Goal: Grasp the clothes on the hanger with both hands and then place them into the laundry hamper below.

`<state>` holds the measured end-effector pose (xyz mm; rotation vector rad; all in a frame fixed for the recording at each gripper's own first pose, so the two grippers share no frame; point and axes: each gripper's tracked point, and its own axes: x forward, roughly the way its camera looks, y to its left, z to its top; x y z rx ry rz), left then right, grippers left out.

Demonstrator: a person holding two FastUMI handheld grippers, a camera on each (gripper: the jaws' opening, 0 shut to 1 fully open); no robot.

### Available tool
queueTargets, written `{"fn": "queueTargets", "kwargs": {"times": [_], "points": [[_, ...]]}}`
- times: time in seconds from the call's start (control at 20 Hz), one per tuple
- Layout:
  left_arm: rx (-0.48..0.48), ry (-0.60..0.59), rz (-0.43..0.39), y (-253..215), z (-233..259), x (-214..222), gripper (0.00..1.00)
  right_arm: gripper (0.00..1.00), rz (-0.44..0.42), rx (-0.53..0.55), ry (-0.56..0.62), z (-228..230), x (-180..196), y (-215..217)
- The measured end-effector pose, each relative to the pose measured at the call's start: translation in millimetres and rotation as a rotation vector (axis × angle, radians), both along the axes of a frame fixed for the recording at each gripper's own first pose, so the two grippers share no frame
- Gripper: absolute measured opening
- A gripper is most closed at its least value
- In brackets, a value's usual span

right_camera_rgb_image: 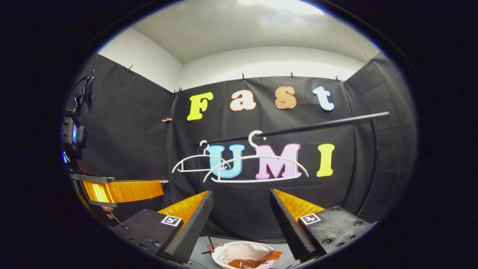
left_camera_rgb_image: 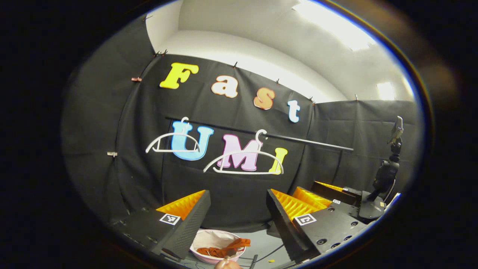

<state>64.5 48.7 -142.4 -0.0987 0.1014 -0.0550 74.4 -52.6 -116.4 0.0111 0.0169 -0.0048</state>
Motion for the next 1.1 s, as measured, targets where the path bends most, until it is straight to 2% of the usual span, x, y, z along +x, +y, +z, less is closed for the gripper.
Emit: {"fn": "queueTargets", "kwargs": {"times": [0.1, 0.15, 0.25, 0.4, 0.5, 0.65, 0.7, 0.75, 0.85, 1.1], "points": [[0.031, -0.033, 0.004, 0, 15, -24, 0.95, 1.0, 0.002, -0.015, -0.028, 18, -20, 14], [0.043, -0.035, 0.0, -4, 18, -27, 0.98, 0.95, 0.001, -0.025, -0.038, 25, -30, 19], [0.066, -0.029, -0.016, -15, 23, -41, 0.95, 1.0, -0.019, -0.05, -0.055, 39, -49, 20], [0.074, -0.069, -0.03, -31, 41, -55, 0.95, 0.99, -0.065, -0.06, -0.089, 62, -76, 9], [0.073, -0.109, -0.05, -46, 54, -59, 0.95, 0.95, -0.085, -0.047, -0.112, 75, -87, 0], [0.075, -0.186, -0.064, -62, 78, -63, 0.98, 0.97, -0.107, -0.043, -0.164, 99, -96, -20], [0.078, -0.206, -0.059, -64, 84, -61, 0.95, 0.99, -0.106, -0.041, -0.169, 102, -94, -23], [0.076, -0.203, -0.055, -67, 84, -56, 0.95, 0.96, -0.102, -0.036, -0.154, 101, -93, -26], [0.06, -0.178, -0.054, -74, 80, -51, 0.95, 0.99, -0.09, -0.029, -0.149, 104, -93, -29], [0.071, -0.159, -0.029, -81, 79, -48, 0.95, 0.96, -0.049, -0.031, -0.162, 112, -93, -28]]}}
